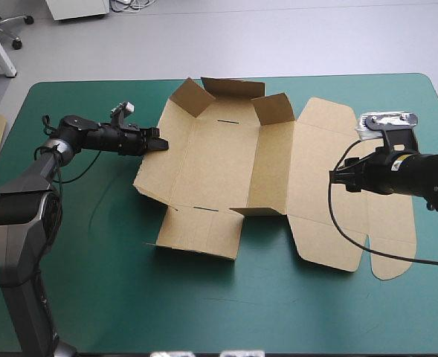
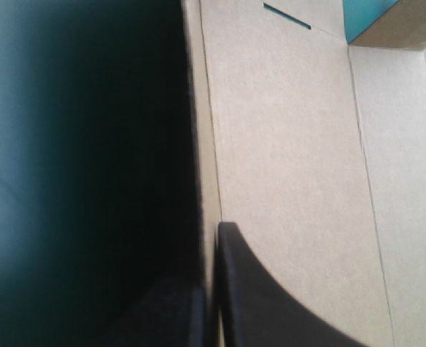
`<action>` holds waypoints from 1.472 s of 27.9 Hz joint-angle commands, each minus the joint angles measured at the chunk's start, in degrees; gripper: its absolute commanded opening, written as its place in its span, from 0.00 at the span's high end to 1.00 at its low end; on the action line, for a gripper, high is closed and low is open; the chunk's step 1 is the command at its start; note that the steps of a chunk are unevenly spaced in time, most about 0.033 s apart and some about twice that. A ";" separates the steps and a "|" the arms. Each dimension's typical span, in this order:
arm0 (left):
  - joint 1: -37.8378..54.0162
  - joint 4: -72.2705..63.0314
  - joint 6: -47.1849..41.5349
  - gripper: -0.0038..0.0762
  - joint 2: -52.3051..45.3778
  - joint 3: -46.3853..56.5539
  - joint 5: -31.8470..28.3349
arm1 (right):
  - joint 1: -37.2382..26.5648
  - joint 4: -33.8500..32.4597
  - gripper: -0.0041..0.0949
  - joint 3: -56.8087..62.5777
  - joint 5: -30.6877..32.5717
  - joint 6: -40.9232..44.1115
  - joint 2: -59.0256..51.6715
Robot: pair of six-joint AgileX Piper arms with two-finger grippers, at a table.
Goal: Fold the box
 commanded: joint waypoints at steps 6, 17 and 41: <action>-0.79 13.41 1.39 0.97 -3.23 -12.64 8.31 | -0.32 0.78 0.38 -2.05 -3.27 -0.24 -0.92; -8.14 25.20 7.82 0.97 -1.23 -28.35 16.03 | -0.32 -12.40 0.38 -2.05 0.11 7.43 -0.79; -29.30 55.78 24.06 0.97 -9.54 -38.43 -5.44 | -14.42 -3.09 0.38 -2.05 -5.83 -1.06 -0.79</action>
